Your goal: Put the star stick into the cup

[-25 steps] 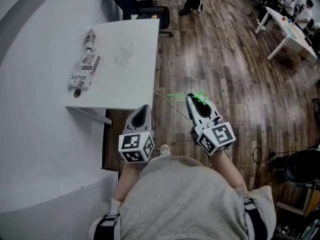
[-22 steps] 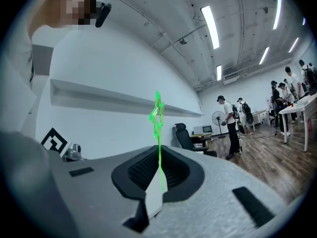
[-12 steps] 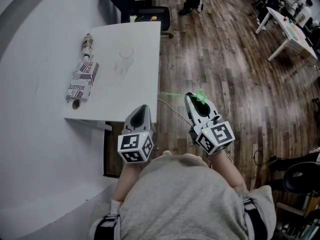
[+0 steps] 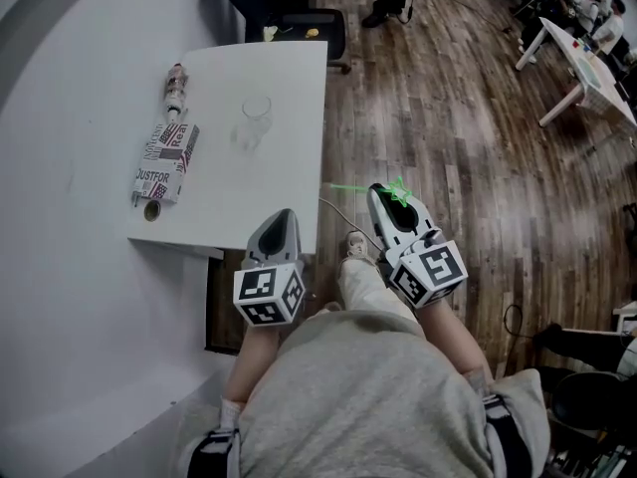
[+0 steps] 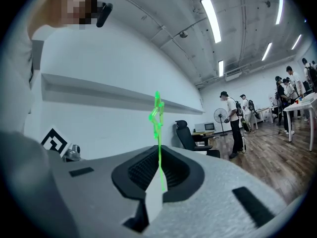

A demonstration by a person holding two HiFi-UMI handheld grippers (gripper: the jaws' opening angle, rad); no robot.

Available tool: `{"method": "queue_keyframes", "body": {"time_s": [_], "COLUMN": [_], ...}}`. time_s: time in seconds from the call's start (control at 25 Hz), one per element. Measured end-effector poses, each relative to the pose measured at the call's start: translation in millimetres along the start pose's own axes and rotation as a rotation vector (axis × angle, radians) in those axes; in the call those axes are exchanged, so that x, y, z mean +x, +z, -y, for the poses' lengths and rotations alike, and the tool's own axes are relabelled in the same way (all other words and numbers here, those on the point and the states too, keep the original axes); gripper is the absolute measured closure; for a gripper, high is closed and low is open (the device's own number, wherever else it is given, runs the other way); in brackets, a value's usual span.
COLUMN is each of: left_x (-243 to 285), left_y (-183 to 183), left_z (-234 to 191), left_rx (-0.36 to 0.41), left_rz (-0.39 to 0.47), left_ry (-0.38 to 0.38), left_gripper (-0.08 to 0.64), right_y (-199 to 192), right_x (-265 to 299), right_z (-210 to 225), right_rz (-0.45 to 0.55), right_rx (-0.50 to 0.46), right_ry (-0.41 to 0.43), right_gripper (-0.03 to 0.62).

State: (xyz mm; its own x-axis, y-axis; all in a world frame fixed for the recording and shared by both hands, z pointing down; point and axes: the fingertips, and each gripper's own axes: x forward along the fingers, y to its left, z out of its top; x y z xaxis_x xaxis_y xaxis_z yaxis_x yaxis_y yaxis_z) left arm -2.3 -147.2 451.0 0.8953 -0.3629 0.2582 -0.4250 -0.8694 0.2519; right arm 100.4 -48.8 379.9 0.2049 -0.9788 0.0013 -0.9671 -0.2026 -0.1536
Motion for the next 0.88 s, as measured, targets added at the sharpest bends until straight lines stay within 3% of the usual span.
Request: {"method": "queue_keyframes", "body": {"time_s": [0.48,0.88], "left_x": [73.5,126.3], "left_y": [25.3,60.9], "left_z": [-33.7,-76.6], "left_rx": [-0.003,-0.062], "left_rz": [0.024,0.065], "left_ry": [0.108,0.277], "left_gripper": [0.55,0.549], "right_y": [12.2,24.7], "right_x": [94.5,191.1], "right_z": [48.6,77.2], "right_rz": [0.001,-0.03], "right_rx": [-0.016,-0.015], "right_ry": [0.13,0.291], "right_gripper": [0.581,0.581]}}
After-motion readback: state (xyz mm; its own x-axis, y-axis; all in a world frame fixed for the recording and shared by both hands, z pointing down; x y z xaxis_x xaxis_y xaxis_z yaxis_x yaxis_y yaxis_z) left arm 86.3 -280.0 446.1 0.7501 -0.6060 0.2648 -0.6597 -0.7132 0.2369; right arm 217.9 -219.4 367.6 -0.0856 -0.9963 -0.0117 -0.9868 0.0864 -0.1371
